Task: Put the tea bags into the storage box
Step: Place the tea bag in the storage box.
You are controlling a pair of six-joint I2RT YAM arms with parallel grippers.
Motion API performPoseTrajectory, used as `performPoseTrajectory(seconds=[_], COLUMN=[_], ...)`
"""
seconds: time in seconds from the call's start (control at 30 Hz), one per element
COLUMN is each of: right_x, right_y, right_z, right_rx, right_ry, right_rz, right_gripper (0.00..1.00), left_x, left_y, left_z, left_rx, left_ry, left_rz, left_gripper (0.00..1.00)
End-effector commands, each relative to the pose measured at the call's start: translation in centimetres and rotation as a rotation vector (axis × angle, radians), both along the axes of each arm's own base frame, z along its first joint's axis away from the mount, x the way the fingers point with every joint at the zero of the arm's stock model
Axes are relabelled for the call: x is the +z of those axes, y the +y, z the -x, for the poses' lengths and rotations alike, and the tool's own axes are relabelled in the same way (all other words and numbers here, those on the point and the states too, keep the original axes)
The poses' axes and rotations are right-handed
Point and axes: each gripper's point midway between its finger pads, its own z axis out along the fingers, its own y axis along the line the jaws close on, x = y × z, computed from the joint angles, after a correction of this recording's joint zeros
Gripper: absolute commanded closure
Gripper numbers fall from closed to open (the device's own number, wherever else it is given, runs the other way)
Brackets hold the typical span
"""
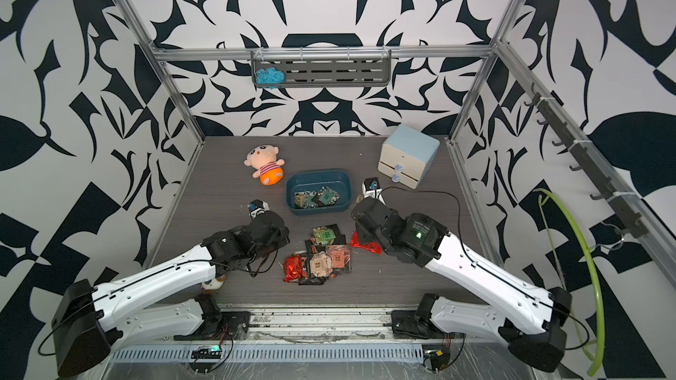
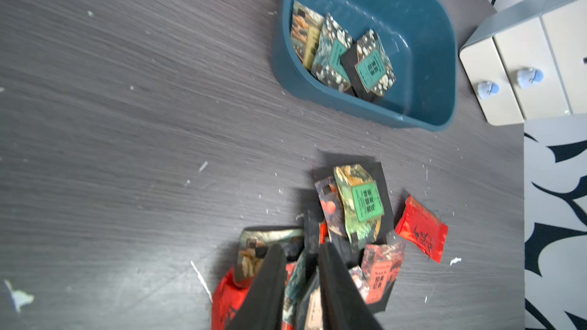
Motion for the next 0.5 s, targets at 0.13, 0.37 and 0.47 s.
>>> performPoseTrajectory(seconds=[0.13,0.37,0.47], right_x=[3.8,-0.7,-3.2], right_y=[4.9,9.2,11.2], right_z=[-7.3,-12.9,-14.9], right_rx=[0.09,0.115,0.128], right_ry=[0.002,0.145,0.204], right_rz=[-0.36,-0.361,-0.362], right_gripper=[1.0,1.0,1.0], left_x=[-1.4,-2.0,-2.7], left_y=[1.7,4.5,5.1], left_z=[-1.3,-2.2,-2.2], left_rx=[-0.052,-0.001,0.018], left_ry=[0.048,0.056,0.069], left_rz=[0.033,-0.022,-0.02], left_gripper=[0.76,0.75,0.75])
